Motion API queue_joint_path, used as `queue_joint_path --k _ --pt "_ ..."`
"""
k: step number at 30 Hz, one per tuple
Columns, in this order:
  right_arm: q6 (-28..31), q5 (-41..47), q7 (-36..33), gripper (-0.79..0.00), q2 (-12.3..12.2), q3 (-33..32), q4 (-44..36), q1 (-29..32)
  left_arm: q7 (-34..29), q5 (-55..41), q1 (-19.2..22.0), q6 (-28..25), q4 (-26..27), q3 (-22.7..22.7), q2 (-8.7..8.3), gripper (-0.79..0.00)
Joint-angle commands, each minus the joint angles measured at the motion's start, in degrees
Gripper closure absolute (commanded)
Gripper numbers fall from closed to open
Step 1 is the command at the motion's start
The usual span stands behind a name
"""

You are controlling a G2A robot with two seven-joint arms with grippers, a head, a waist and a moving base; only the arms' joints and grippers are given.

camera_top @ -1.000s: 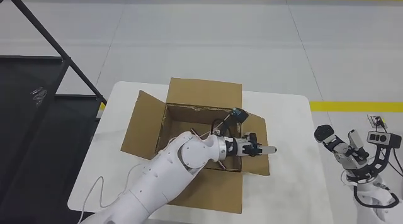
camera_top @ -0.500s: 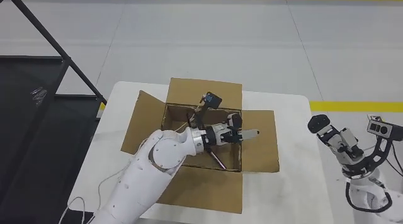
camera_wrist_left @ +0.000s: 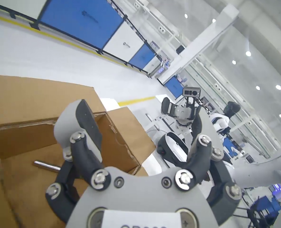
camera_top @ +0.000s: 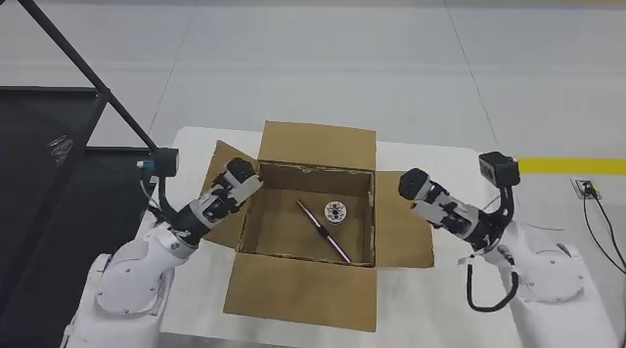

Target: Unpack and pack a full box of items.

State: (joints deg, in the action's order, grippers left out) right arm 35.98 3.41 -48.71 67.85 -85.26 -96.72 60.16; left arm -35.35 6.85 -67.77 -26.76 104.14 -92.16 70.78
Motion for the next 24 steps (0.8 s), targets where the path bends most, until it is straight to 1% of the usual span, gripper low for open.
queue_joint_path --k 1,4,7,20,22,24 --pt "-1.83 -5.93 1.23 -0.785 0.26 3.32 -0.04 -2.13 0.16 -1.19 -2.93 -0.72 0.6 -3.74 -0.4 -0.785" --pt "-4.08 -10.14 3.64 -0.785 0.84 8.18 0.41 -4.49 0.07 -4.31 -6.16 -2.52 0.24 -7.92 -0.87 -0.785" --pt "-6.74 -12.64 5.01 -0.785 1.19 10.99 2.44 -6.5 -0.31 -6.48 -8.84 -4.61 -0.26 -11.17 -1.28 -0.785" --pt "-6.74 -12.64 5.01 -0.785 1.19 10.99 2.44 -6.5 -0.31 -6.48 -8.84 -4.61 -0.26 -11.17 -1.28 -0.785" --pt "-6.4 -14.41 3.79 -0.785 1.32 13.08 1.29 -7.16 -0.31 -6.48 -8.84 -4.61 -0.26 -11.17 -1.28 -0.785" --pt "-6.97 -17.44 1.53 -0.785 1.63 16.52 2.04 -9.96 0.52 -5.82 -8.89 -3.55 0.09 -10.91 -1.28 -0.785"
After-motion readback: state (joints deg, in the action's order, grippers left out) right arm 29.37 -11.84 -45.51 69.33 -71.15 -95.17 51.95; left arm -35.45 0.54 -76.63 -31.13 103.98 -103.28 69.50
